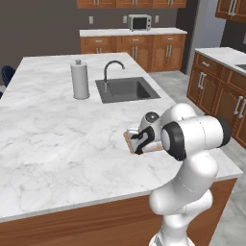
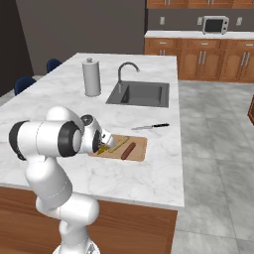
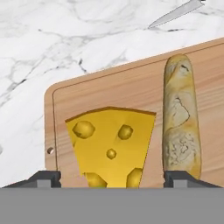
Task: Retrieve the sausage and cheese from the fridge and place them on the cutting board on the counter.
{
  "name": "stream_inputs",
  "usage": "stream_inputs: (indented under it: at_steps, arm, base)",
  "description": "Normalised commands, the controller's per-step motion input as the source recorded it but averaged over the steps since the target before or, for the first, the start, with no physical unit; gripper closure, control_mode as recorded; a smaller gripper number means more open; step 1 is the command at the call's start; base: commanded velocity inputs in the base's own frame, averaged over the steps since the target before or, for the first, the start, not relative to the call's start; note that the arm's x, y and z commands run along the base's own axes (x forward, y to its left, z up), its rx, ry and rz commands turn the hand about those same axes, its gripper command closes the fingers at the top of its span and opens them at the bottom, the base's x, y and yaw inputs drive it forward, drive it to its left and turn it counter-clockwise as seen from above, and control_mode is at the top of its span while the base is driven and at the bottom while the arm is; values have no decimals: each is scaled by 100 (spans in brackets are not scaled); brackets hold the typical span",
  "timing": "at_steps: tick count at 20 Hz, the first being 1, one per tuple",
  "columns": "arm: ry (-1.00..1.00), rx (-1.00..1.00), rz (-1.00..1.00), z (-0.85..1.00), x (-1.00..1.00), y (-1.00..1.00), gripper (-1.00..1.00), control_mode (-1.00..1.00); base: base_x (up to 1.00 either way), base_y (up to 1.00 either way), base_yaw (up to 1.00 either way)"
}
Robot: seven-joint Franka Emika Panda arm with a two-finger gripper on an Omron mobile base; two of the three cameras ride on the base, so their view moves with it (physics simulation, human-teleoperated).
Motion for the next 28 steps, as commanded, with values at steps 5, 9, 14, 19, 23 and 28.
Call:
stream_inputs:
  at_steps: [5,9,14,19,23,28]
  arm:
    - [-3,0,0,2,8,0,-100,-100]
    - [-17,0,0,44,-11,0,-100,-100]
    - [-12,0,0,62,-39,-1,-100,-100]
    - [-6,-1,4,62,-51,-6,-100,-100]
    - [0,-1,9,67,-56,-9,-100,-100]
    - [2,-4,20,76,-41,0,-100,-100]
  base:
    - [0,0,0]
    - [0,0,0]
    - [0,0,0]
    - [0,0,0]
    - [0,0,0]
    - [0,0,0]
